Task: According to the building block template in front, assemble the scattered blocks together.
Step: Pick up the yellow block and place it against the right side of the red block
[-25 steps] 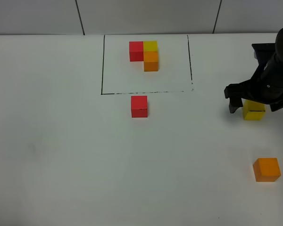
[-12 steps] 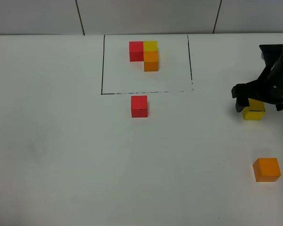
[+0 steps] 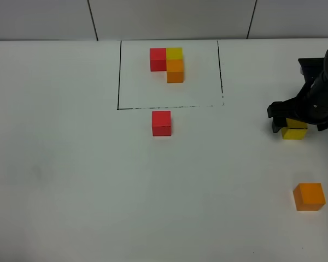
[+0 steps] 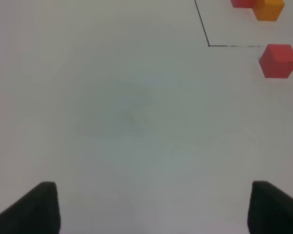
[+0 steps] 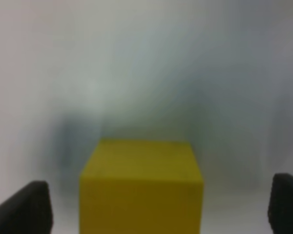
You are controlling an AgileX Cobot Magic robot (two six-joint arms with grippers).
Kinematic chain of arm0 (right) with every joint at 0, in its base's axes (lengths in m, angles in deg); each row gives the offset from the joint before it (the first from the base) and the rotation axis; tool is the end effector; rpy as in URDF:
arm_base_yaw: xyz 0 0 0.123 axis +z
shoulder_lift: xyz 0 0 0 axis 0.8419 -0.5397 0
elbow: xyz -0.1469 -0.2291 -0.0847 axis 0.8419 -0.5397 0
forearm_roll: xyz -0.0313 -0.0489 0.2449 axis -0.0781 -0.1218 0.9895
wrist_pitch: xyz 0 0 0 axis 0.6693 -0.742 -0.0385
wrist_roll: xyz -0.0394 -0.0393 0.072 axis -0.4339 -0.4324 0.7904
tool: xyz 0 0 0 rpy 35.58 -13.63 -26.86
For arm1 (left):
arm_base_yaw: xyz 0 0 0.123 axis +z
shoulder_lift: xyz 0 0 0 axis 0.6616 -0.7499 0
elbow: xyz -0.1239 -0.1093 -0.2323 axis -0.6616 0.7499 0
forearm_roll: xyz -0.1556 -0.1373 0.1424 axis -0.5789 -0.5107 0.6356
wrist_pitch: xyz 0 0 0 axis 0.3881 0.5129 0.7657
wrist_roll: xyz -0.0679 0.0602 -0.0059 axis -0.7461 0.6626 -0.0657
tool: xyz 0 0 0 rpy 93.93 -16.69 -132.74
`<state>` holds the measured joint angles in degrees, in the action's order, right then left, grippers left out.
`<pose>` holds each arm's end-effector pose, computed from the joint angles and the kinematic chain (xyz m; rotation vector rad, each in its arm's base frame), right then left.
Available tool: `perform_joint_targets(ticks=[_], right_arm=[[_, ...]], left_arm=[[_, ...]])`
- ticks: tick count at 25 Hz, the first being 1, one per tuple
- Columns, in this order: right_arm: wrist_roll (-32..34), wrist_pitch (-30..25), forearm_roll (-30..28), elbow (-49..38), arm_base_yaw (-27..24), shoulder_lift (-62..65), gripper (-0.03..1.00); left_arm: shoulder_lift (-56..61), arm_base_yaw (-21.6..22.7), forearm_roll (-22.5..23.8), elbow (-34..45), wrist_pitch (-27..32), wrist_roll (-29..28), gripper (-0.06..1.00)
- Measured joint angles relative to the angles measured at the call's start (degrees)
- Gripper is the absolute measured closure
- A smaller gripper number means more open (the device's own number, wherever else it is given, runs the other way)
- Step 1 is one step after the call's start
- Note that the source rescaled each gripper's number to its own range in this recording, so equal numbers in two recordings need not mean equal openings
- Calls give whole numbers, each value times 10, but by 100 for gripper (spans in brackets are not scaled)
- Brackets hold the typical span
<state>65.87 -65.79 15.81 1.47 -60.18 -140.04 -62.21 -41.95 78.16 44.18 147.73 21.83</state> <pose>0.3807 -0.0186 0.1291 0.1321 2.9003 0.0041 -0.0063 -0.0062 0.2792 -0.0101 2.0336 -0.1140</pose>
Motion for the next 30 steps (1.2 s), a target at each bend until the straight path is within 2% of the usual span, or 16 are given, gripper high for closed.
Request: perform_joint_targets(ticks=[5,8,11,14,15,16,21,23,26,30], right_arm=[[1,1,0,0,0,-8,19],[1,1,0,0,0,-10,25],[3,1,0,0,0,-10,44],[4,1,0,0,0,-10,78],[4,1,1,0,0,-10,94],[5,1,1,0,0,-10,97],[3,-32,0,27,3,-8,97],[-21,-57,-4,53,15,-2,97],[-110,-114,-4,97,53,4,97],[-296,-183,15,124,118,5,97]], left_arm=[[0,0,0,0,0,0,23],[0,0,0,0,0,0,23],[0,0,0,0,0,0,23],[0,0,0,0,0,0,23],[0,0,0,0,0,0,23],[0,0,0,0,0,0,23],[0,0,0,0,0,0,23],[0,0,0,0,0,0,23],[0,0,0,0,0,0,23],[0,0,0,0,0,0,23]])
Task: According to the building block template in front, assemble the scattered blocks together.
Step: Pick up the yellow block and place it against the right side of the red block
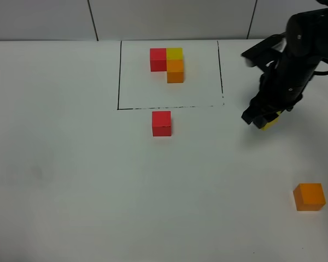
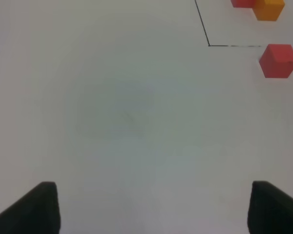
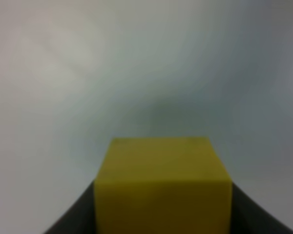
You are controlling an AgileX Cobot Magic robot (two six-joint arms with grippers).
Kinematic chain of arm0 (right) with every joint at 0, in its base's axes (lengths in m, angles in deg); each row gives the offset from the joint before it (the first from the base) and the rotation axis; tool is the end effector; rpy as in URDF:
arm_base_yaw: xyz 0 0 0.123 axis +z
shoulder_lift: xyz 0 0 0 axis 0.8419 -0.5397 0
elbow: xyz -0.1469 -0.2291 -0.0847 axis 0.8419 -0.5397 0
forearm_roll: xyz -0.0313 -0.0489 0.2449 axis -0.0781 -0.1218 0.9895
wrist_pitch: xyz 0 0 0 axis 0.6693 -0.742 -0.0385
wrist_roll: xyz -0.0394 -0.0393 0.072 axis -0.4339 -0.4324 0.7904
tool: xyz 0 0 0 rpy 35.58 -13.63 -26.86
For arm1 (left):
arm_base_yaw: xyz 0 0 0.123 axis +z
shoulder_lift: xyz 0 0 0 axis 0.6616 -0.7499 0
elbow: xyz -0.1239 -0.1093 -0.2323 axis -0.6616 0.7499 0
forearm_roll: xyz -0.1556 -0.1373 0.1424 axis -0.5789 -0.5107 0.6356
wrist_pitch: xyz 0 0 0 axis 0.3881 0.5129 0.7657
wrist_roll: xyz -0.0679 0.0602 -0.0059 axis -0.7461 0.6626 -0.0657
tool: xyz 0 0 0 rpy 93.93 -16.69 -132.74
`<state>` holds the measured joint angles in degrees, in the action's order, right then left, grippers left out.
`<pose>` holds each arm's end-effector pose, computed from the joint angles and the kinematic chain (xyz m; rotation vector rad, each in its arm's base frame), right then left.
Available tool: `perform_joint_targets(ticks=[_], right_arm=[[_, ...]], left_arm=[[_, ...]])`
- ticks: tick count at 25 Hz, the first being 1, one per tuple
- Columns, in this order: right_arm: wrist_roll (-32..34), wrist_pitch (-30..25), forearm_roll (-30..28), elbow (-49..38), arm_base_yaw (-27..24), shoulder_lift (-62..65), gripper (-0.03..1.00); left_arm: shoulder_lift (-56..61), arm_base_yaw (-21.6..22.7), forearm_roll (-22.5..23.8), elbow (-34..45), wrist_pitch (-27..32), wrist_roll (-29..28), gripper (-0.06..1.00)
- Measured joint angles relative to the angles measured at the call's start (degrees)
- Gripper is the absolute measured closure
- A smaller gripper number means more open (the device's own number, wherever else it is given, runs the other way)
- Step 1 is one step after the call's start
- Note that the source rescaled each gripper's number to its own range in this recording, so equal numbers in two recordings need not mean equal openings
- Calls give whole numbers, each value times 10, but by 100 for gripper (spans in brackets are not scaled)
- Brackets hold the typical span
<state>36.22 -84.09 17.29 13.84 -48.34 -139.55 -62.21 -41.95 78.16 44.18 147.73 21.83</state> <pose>0.3925 0.0645 0.1782 -0.9152 2.8524 0.0060 -0.0063 -0.0062 0.2792 -0.0101 2.0336 -0.1140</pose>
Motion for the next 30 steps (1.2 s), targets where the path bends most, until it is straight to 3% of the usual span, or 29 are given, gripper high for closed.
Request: perform_joint_targets(ticks=[3,5,14,23,30], right_arm=[[-135,-3,2,1,51,0,97],[-173,-4,-6,12,82,-7,97],[-247,-65,-31,154,147,-102,97],[-274,-81,-19,267,152,-179,97],[-293,-67,-19,278,152,-205,97]], left_arm=[[0,0,0,0,0,0,23],[0,0,0,0,0,0,23],[0,0,0,0,0,0,23],[0,0,0,0,0,0,23],[0,0,0,0,0,0,23]])
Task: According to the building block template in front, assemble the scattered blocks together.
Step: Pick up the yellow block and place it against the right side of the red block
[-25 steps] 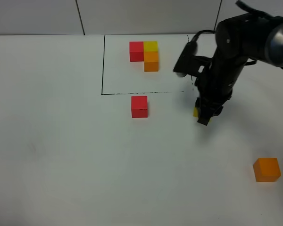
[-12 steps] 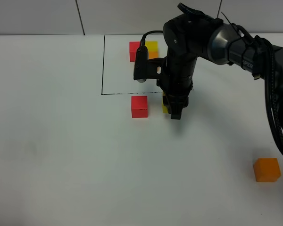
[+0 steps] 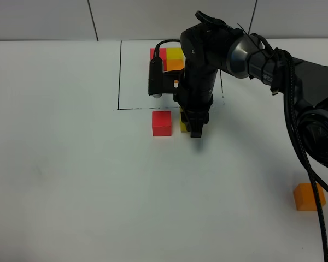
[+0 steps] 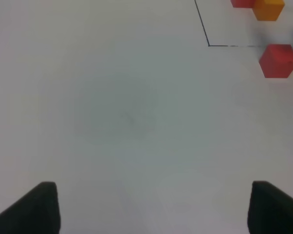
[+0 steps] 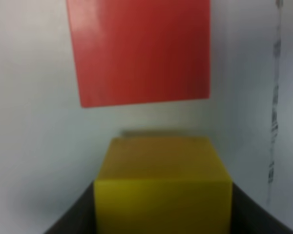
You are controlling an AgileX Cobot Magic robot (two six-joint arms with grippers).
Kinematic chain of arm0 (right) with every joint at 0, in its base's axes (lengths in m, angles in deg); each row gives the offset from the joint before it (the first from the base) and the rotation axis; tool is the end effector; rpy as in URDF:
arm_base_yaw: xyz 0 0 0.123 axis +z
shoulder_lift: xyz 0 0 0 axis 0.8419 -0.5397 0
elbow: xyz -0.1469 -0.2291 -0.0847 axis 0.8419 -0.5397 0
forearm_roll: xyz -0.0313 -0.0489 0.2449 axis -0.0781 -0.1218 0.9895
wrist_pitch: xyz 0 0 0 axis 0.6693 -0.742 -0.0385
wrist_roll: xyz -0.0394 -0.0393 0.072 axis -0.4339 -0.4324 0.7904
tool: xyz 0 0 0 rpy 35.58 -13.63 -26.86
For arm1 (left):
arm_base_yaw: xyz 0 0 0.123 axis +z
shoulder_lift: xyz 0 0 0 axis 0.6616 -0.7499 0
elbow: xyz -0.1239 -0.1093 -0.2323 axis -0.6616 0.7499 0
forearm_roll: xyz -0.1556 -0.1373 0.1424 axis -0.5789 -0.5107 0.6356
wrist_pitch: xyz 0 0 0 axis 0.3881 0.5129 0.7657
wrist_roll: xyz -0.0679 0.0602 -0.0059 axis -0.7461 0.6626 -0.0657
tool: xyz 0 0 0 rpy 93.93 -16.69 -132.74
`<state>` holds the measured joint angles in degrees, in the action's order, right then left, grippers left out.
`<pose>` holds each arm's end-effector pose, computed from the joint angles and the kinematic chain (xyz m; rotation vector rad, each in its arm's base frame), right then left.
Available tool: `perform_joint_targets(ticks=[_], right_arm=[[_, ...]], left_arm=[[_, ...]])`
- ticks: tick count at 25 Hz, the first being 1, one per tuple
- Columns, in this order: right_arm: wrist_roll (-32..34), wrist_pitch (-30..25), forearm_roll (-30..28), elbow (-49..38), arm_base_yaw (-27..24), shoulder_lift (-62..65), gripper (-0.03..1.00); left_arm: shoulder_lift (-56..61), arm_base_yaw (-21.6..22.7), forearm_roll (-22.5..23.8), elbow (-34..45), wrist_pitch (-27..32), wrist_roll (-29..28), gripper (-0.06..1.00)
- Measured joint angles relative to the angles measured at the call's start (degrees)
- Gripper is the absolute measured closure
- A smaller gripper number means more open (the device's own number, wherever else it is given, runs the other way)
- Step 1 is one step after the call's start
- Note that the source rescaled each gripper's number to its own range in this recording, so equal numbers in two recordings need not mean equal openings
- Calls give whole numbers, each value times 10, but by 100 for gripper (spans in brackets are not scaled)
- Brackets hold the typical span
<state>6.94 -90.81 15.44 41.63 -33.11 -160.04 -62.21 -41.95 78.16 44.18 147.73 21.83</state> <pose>0.4411 0.1985 0.1401 -1.9453 2.2754 -0.0648 -0.0063 -0.0062 0.2792 -0.0101 2.0336 -0.1140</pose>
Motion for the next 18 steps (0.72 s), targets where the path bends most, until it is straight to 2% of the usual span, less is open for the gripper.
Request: perform_joint_targets(ticks=[18], right_arm=[[-16,13,42,5,0,-24,97]], left_arm=[[0,0,0,0,0,0,23]])
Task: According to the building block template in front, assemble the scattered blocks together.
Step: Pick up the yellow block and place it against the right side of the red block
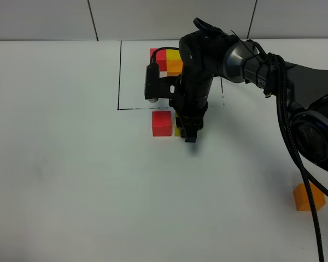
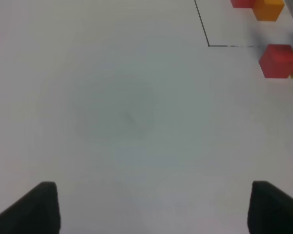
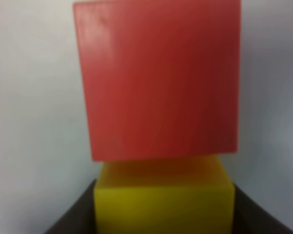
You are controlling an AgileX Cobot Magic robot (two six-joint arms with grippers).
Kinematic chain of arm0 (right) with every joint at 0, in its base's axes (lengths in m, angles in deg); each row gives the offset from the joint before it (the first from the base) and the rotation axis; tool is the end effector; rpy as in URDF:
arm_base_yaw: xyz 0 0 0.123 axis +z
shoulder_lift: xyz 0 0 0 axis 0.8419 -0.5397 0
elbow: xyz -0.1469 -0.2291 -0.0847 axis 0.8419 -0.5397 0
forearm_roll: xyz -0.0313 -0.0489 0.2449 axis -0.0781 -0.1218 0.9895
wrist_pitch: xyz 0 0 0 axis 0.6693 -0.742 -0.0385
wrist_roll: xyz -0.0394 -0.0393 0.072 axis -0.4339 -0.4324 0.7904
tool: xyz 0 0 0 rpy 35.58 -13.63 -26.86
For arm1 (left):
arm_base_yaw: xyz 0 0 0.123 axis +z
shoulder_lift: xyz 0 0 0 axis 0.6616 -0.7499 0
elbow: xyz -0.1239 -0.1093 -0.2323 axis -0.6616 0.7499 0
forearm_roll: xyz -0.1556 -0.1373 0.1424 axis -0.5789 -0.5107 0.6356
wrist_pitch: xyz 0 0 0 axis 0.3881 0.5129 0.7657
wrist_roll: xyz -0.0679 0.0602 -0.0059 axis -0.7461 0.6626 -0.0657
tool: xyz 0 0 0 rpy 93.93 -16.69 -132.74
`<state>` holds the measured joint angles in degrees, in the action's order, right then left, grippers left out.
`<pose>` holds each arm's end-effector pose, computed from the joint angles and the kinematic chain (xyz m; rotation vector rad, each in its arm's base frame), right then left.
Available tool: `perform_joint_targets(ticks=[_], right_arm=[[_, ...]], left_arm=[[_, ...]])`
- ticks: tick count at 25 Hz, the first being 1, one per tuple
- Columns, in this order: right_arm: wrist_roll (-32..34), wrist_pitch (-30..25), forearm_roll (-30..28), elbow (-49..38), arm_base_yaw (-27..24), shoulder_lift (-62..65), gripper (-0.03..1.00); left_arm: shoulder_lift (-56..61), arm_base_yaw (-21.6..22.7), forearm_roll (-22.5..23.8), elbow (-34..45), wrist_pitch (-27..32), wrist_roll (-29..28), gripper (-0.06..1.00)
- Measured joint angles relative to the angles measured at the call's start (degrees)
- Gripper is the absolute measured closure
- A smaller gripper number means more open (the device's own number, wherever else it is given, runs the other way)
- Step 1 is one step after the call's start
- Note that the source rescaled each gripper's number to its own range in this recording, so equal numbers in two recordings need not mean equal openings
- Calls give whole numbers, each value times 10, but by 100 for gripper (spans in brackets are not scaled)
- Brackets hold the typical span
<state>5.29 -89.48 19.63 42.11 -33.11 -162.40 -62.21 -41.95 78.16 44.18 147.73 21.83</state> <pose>0.4423 0.2053 0.1228 -1.9355 2.2719 0.0304 -0.0063 -0.0062 0.2792 -0.0101 2.0336 -0.1140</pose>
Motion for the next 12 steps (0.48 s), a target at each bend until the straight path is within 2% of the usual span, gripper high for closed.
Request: perform_joint_targets(ticks=[12], right_arm=[[-6,8,11,0,0,-1,97]], left_arm=[[0,0,0,0,0,0,23]])
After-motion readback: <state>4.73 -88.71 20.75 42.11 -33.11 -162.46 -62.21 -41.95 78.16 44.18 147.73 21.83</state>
